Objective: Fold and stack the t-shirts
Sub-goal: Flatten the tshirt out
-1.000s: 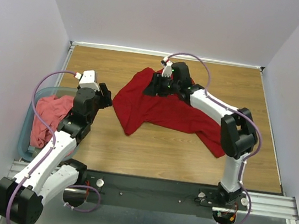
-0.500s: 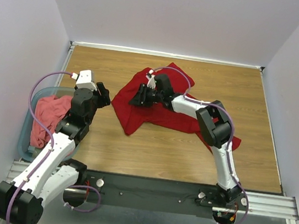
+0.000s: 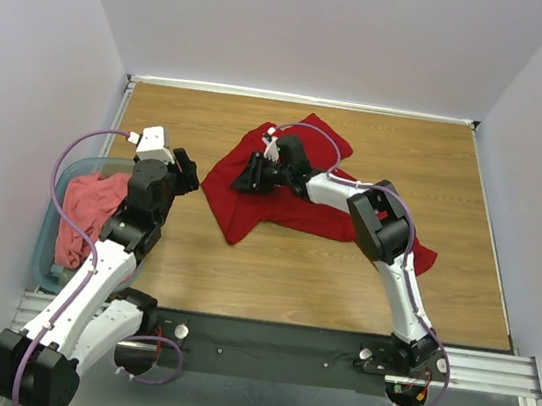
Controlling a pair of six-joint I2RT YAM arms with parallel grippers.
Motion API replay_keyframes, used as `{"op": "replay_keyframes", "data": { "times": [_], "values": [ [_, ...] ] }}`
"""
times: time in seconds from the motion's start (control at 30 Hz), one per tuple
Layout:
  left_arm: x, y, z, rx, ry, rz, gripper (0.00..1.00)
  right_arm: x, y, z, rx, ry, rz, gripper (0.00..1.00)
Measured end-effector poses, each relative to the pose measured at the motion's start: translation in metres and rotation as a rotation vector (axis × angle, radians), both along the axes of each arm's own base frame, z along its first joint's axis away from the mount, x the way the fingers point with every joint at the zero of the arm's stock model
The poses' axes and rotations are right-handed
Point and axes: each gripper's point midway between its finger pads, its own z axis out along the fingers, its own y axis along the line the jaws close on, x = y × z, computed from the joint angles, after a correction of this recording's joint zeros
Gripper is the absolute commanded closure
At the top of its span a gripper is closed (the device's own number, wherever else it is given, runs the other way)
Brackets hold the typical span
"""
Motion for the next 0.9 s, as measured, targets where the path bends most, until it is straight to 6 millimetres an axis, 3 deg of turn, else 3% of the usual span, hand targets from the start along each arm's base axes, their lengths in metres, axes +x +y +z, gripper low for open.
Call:
{"op": "replay_keyframes", "data": {
  "times": [0.23, 0.47, 0.7, 0.9],
  "values": [
    [0.0, 0.002, 0.0, -0.001, 0.0, 0.005, 0.34, -0.001, 0.01, 0.003, 0.01, -0.018, 0.022, 0.65],
    [0.0, 0.002, 0.0, -0.001, 0.0, 0.005, 0.34, -0.011, 0.023, 0.006, 0.026, -0.023, 0.064, 0.96],
    [0.0, 0.002, 0.001, -0.002, -0.003, 0.006, 0.34, -0.027, 0.034, 0.007, 0.034, -0.02, 0.111, 1.0],
    [0.0, 0.003, 0.002, -0.003, -0.005, 0.008, 0.34, -0.059, 0.056, 0.008, 0.035, -0.018, 0.174, 1.0]
  ]
}}
